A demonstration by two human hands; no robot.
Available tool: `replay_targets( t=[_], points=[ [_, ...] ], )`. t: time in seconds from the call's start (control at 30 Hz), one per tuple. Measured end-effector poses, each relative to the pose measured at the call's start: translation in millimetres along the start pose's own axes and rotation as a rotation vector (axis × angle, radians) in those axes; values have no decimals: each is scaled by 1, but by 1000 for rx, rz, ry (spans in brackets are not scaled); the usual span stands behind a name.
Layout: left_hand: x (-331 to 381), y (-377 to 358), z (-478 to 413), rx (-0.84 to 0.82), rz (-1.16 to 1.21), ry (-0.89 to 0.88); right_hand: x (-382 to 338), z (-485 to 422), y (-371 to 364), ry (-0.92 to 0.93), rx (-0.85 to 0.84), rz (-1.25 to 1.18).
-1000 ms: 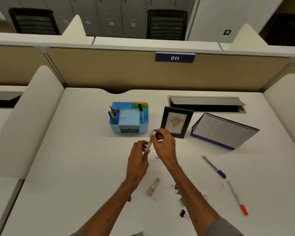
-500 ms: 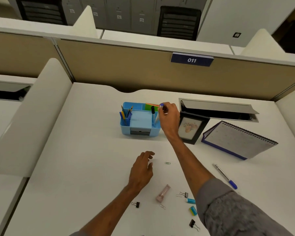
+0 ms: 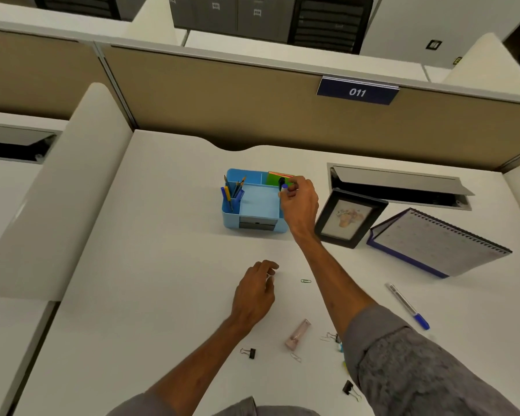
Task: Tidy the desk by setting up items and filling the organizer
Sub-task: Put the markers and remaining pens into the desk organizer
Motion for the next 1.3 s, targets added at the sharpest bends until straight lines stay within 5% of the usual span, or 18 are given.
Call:
replay_targets(
  t=[0.37, 0.87, 1.03, 1.3],
  points=[
    [23, -27, 19, -29, -18, -48, 7, 66, 41, 20, 59, -117],
    [116, -118, 75, -140, -222, -237, 181, 223, 220, -466, 260, -83],
    [138, -156, 95, -257, -402, -401, 213, 254, 255, -502, 241, -95],
    [149, -180, 100, -290, -621, -400, 232, 274, 275, -520, 131, -94]
  ],
)
Point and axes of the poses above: each hand's wrist, its own z-axis away from the middle knuckle, its own y-axis out of the back of the hand, x = y × z, the point moved 4 cm from there along -z, towards the middle knuckle, and after that the axes turned 2 degrees about y, right-handed, at the moved point
